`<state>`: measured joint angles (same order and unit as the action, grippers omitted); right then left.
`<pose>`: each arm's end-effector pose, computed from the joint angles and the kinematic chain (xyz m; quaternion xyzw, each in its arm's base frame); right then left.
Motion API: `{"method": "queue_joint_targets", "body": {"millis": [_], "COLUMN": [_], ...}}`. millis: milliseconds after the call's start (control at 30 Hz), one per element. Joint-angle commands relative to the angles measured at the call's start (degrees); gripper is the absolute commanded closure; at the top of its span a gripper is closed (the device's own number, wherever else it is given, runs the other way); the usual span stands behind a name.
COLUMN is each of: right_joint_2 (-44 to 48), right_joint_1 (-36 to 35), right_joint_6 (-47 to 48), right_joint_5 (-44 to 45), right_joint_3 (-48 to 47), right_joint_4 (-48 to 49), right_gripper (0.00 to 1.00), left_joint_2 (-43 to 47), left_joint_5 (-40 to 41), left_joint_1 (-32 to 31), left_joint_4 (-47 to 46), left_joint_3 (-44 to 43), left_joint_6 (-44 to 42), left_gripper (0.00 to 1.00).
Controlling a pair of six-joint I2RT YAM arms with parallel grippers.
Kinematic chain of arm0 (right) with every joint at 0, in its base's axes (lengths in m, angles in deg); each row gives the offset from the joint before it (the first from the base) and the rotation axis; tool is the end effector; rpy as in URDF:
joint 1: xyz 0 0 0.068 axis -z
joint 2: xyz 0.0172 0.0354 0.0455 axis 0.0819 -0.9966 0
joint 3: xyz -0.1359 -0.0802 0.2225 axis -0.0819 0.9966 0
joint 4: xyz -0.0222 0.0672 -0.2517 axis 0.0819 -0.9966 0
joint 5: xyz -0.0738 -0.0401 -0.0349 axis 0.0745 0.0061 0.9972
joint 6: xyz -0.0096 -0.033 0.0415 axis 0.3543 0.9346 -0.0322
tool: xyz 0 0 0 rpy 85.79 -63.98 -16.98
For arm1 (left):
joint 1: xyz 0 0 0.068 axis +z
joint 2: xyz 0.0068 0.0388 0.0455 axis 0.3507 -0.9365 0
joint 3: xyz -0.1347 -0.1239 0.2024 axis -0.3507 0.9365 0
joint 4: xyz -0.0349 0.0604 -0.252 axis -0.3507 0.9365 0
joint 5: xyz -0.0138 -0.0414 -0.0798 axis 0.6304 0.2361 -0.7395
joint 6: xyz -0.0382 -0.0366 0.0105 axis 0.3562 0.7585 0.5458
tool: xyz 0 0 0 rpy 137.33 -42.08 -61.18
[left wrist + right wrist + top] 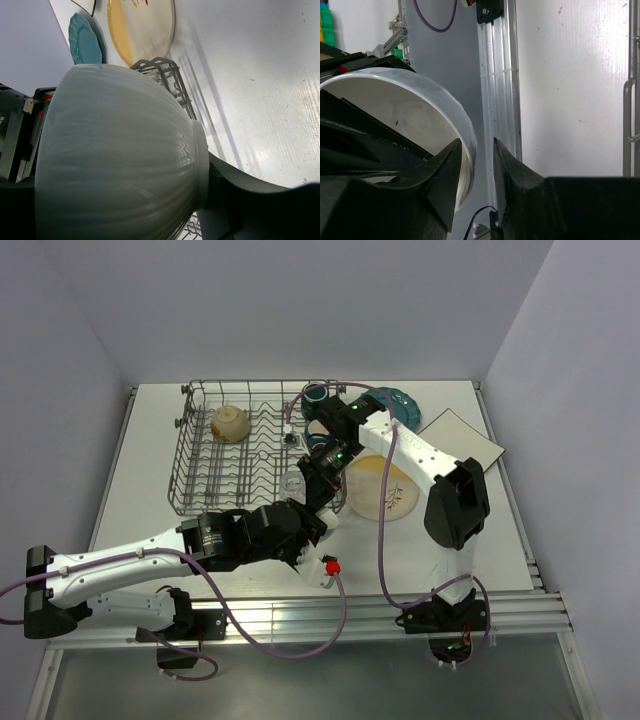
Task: Load the mixed dishes into the dish rack
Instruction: Pass the bowl from the right arm to the left
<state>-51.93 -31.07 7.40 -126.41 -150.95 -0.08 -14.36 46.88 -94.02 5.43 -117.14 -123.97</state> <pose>0.2789 0.2395 0.2951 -0.4796 0.7103 0.5153 0.0066 0.0740 -0.2256 0.3257 0.8106 0.4007 0.0341 0.4257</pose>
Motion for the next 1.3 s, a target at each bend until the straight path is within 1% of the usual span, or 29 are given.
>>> {"method": "queue_joint_targets", "body": {"millis": [0, 433, 767, 933, 1100, 1200, 1267], "right_joint_2": [-0.13, 2.77, 3.30, 3.91, 4.00, 3.91, 3.48], "right_joint_1": [1.40, 5.27, 8.96, 9.14, 9.22, 9.23, 9.75], "right_joint_6": [0.74, 2.32, 2.58, 3.81, 4.34, 4.17, 3.82], "right_joint_5": [0.14, 0.93, 0.23, 0.58, -0.12, -0.03, -0.21], "right_joint_3": [-1.70, -2.76, -3.99, -3.12, -2.50, -2.59, -2.94], "right_joint_4": [-5.89, -5.98, -6.06, -6.06, -6.06, -6.06, -5.98], "right_gripper": [0.60, 0.59, 0.58, 0.53, 0.52, 0.50, 0.46], "left_joint_2": [0.50, 1.03, 0.86, 0.77, 0.51, 0.15, 0.07], "left_joint_5": [1.17, 0.99, 0.90, 0.91, 0.73, 0.55, 0.55], "left_joint_1": [-0.25, -0.16, -0.16, -0.07, -0.07, -0.16, -0.07], "left_joint_4": [-2.48, -2.48, -3.35, -3.27, -3.71, -3.79, -3.79], "left_joint_3": [-3.43, -1.85, -0.62, -0.44, -0.18, -0.18, -0.27], "left_joint_6": [0.31, 1.81, 2.51, 2.34, 2.51, 2.60, 2.77], "left_gripper": [0.65, 0.66, 0.66, 0.67, 0.67, 0.67, 0.67]}}
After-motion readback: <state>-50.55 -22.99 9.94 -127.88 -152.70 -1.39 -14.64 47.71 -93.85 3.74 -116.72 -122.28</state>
